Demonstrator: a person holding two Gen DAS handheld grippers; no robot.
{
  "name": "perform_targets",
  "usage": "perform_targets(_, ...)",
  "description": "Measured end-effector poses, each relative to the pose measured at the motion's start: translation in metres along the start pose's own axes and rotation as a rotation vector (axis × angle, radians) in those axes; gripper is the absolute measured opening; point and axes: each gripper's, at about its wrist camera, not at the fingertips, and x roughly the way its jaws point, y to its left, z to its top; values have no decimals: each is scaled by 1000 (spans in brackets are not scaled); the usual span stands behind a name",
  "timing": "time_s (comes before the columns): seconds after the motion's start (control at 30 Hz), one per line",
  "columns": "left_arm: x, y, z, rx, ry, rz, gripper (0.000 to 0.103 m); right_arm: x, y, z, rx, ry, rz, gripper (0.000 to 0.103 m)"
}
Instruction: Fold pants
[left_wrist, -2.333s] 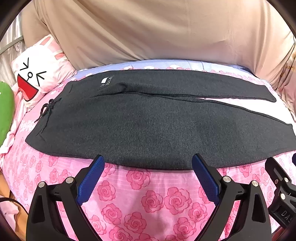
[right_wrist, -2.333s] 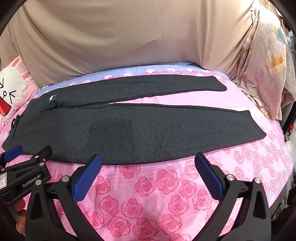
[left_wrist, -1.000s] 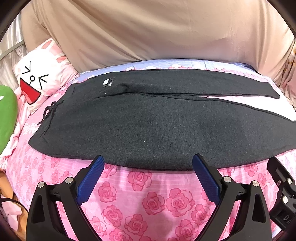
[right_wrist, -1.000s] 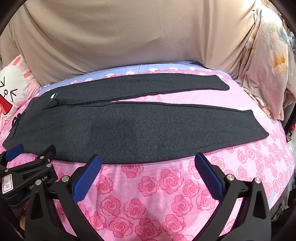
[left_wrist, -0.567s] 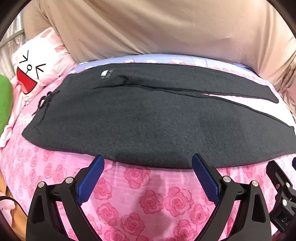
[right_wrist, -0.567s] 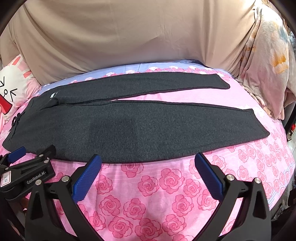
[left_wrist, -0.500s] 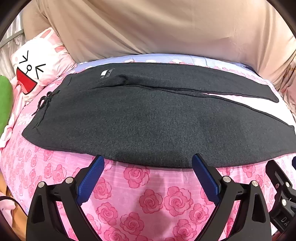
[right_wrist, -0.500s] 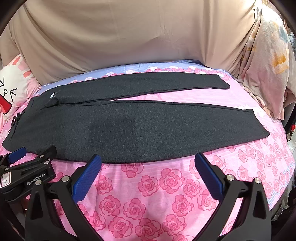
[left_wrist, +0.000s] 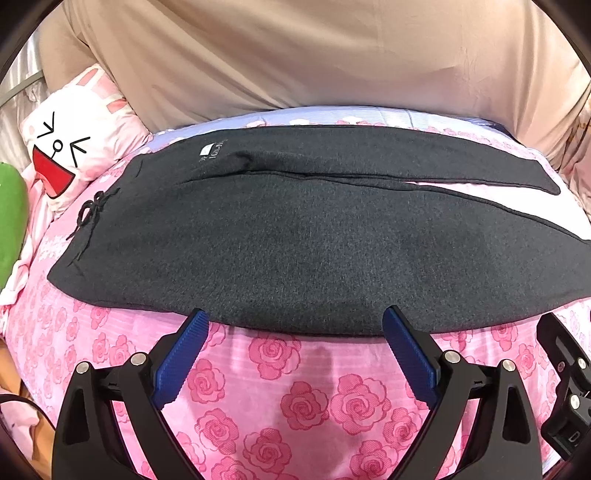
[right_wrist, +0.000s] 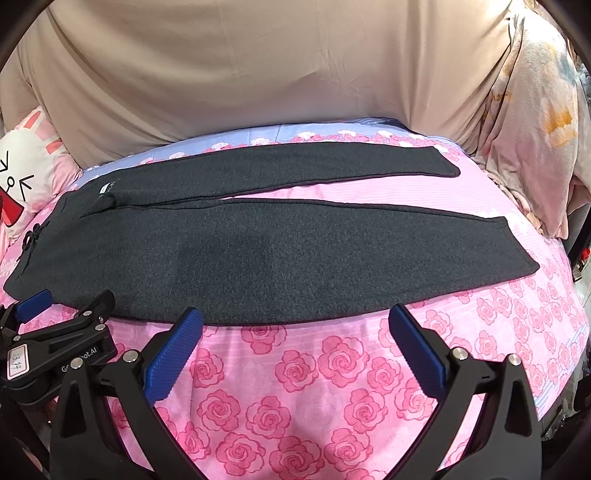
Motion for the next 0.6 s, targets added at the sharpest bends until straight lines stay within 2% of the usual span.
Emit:
perform_targets(0.27, 0, 2, 0, -3, -19, 11, 94, 2, 0, 2, 3, 6, 5, 98)
perform_targets(0.43, -8, 6, -2, -37, -96, -10, 94, 7, -9, 5, -10, -5, -9, 98)
perform_targets(0.5, -9, 8, -1, -49, -83, -34, 94, 9, -17, 10, -25, -23, -18, 98)
perform_targets(0.6, -4, 8, 4, -23, -5, -49, 94, 15, -52, 26, -14, -38, -42, 98)
